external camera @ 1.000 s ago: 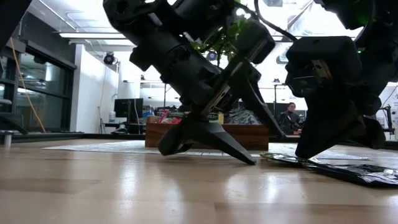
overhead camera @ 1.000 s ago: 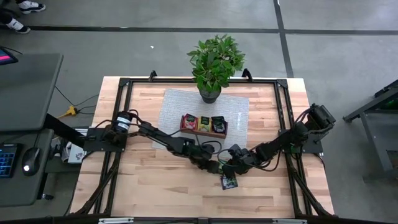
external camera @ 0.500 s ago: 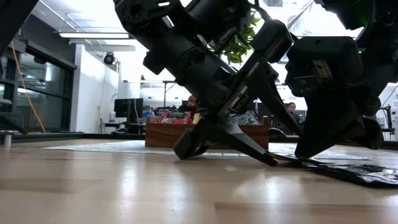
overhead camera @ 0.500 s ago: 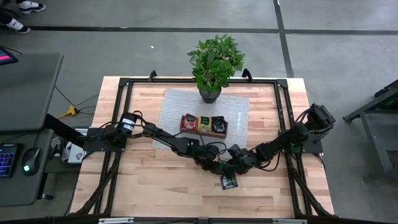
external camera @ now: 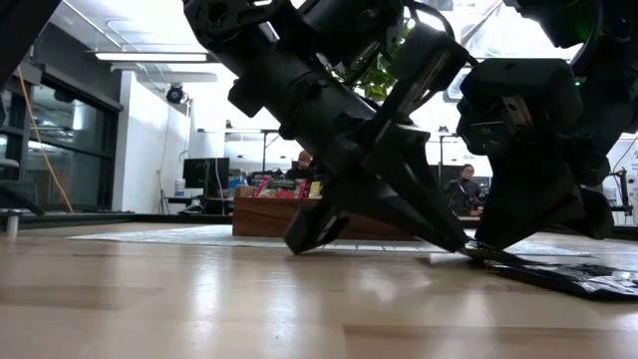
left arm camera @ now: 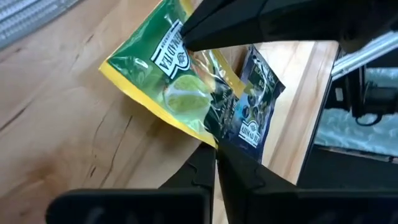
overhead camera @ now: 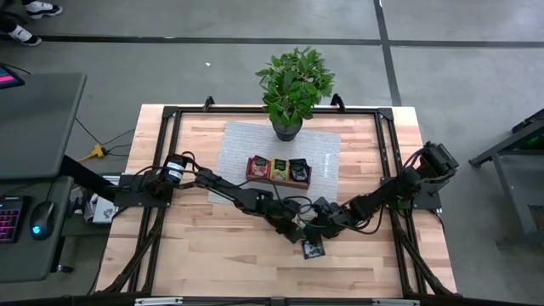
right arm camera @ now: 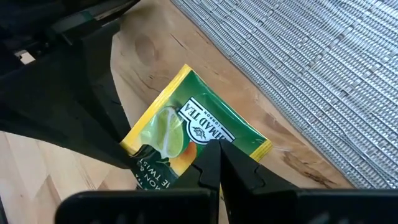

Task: Pick & Place Tea
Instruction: Put the yellow tea bag into the middle section of the wooden organizer

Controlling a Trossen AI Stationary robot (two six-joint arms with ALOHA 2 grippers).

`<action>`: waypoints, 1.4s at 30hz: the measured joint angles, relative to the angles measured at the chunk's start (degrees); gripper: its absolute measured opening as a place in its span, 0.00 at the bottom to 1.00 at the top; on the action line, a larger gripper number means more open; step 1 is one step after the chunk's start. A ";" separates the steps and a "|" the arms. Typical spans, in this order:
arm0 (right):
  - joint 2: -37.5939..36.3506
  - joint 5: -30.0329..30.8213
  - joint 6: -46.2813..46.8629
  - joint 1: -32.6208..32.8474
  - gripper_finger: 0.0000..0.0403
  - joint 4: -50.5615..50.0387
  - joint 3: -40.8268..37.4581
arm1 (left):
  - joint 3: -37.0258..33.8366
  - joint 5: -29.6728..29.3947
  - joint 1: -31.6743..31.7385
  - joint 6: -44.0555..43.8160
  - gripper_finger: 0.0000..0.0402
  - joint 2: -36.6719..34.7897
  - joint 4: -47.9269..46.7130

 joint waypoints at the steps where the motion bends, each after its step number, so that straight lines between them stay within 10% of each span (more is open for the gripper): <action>1: 0.00 0.01 0.00 0.00 0.00 0.01 0.00 | 0.00 0.24 0.00 0.85 0.03 0.00 -0.14; 17: -8.52 -0.13 -8.16 -0.09 0.00 -3.07 -0.20 | -0.17 3.79 1.22 21.47 0.00 -2.38 -11.54; 34: -21.94 1.31 -29.61 -1.27 0.00 -0.56 -0.09 | 2.77 -7.39 1.51 48.88 0.00 -12.28 -33.21; 42: -21.57 -3.67 -32.64 -5.97 0.18 3.90 -0.02 | 13.03 -10.07 1.51 59.64 0.00 -13.01 -44.29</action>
